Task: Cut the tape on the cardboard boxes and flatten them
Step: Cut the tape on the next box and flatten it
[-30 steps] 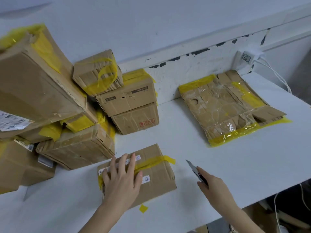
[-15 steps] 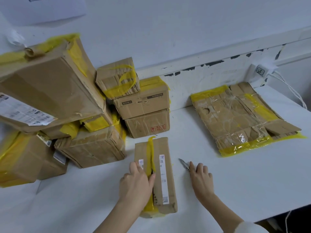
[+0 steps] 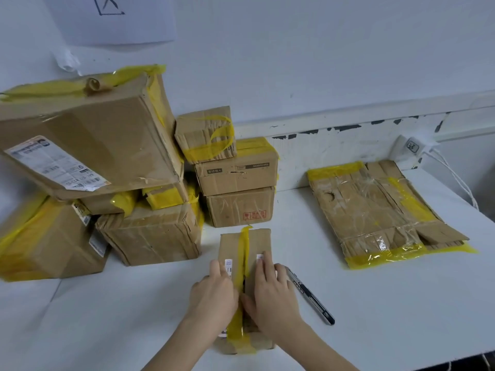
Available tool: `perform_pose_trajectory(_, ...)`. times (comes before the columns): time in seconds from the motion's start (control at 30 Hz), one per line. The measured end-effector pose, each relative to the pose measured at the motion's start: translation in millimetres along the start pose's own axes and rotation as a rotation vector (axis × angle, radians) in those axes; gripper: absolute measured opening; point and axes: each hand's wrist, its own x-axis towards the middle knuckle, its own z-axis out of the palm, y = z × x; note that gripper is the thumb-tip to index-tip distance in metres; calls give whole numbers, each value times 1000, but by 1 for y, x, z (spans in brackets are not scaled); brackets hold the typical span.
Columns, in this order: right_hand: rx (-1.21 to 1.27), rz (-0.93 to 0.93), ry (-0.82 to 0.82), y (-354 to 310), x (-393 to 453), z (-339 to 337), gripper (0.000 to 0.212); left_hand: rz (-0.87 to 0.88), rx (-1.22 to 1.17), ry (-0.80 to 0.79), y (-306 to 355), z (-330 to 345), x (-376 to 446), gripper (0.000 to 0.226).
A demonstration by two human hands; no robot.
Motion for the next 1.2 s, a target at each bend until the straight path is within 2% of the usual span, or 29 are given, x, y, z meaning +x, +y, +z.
perform_pose_trajectory(0.07, 19, -19, -132, 0, 4, -2, 87, -11, 18, -13, 1, -1, 0, 46)
perform_pose_trajectory(0.13, 8, -47, -263, -2, 8, -5, 80, -19, 22, -29, 2, -5, 0, 41)
perform_pose_trajectory(0.2, 84, -57, -257, -3, 11, -8, 69, 8, 44, -37, 3, -8, 0, 36)
perform_pose_trajectory(0.3, 425, -32, -195, 3, 11, -13, 65, 3, 72, -46, 7, -7, 2, 35)
perform_pose_trajectory(0.37, 724, 29, -179, 15, 11, -18, 73, -66, 41, -43, 10, -7, 3, 52)
perform_pose_trajectory(0.43, 820, 49, -157, 32, 13, -19, 72, -97, 37, -54, 15, -6, 5, 67)
perform_pose_trajectory(0.53, 746, 134, -154, 58, 6, -12, 71, -81, 76, -62, 23, -4, 7, 60)
perform_pose_trajectory(0.67, 238, 125, -186, 63, -1, 5, 48, -79, 3, -19, 23, -4, 7, 36)
perform_pose_trajectory(0.77, 37, 94, -168, 46, 6, 6, 51, -54, -51, 12, 19, -10, 5, 34)
perform_pose_trajectory(0.87, -29, 122, -227, 33, 11, 12, 71, -49, -81, 34, 15, -11, 4, 37)
perform_pose_trajectory(1.0, 3, 91, -49, 28, 12, 13, 43, -47, -202, 97, 3, -9, -1, 47)
perform_pose_trajectory(1.13, 163, 96, -210, 34, 12, 16, 30, -3, -211, 96, -5, -5, -7, 52)
perform_pose_trajectory(1.2, 191, 101, -214, 33, 14, 16, 20, -4, -174, 73, -6, -4, -7, 51)
